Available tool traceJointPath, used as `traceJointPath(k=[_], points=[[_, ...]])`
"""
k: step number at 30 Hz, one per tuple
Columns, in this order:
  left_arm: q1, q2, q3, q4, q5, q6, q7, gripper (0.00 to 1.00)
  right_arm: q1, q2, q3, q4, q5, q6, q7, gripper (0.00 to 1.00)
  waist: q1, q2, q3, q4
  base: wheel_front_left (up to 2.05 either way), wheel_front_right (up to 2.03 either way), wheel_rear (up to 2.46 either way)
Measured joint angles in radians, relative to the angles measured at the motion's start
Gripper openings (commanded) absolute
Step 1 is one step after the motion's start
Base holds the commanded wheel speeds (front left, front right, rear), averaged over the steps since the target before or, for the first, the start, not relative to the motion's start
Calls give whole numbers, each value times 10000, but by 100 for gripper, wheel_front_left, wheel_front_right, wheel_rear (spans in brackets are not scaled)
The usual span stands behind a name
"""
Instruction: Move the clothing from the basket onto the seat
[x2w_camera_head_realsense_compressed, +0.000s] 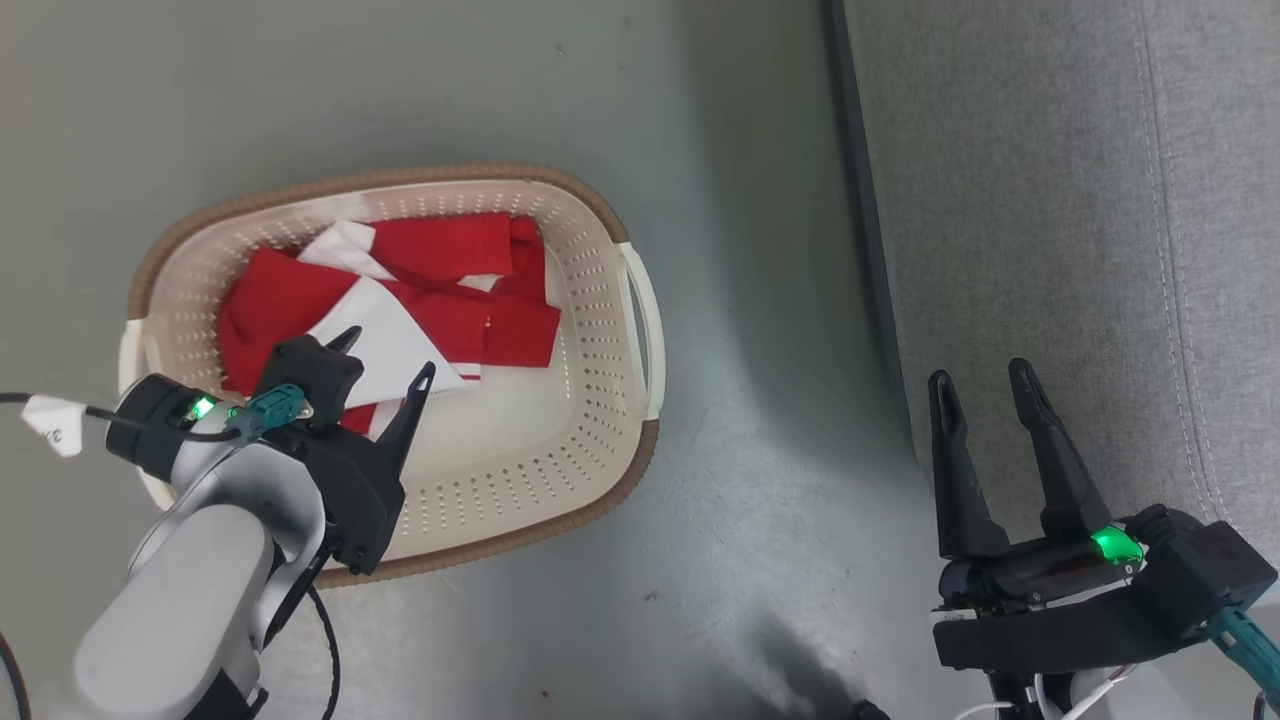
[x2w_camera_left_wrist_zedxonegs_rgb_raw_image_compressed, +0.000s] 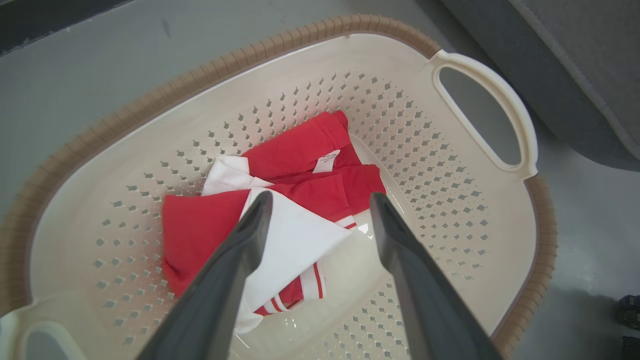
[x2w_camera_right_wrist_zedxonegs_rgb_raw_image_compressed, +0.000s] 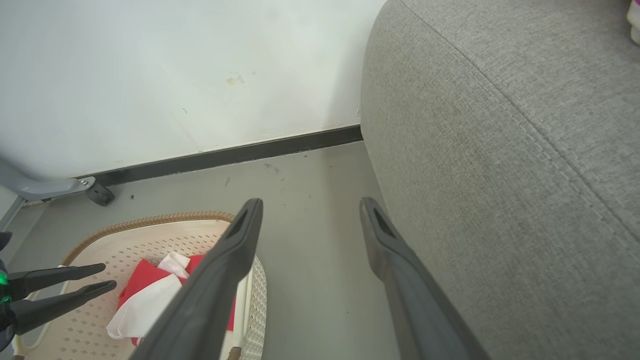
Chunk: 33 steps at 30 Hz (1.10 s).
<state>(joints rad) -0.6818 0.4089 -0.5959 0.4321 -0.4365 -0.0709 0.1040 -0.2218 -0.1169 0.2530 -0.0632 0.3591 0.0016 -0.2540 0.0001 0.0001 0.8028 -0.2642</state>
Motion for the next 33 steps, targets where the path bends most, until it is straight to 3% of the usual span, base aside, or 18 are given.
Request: traceJointPath(k=[16, 33], points=[[-1360, -144, -694, 2102, 675, -265, 721, 100, -349, 364, 40, -192, -468, 337, -29, 100, 0, 0, 1222, -720, 0, 0, 0], [-2230, -50, -1808, 3726, 1998, -349, 1051, 100, -255, 554, 86, -230, -619, 491, -29, 100, -1, -2, 1619, -1141, 0, 0, 0]])
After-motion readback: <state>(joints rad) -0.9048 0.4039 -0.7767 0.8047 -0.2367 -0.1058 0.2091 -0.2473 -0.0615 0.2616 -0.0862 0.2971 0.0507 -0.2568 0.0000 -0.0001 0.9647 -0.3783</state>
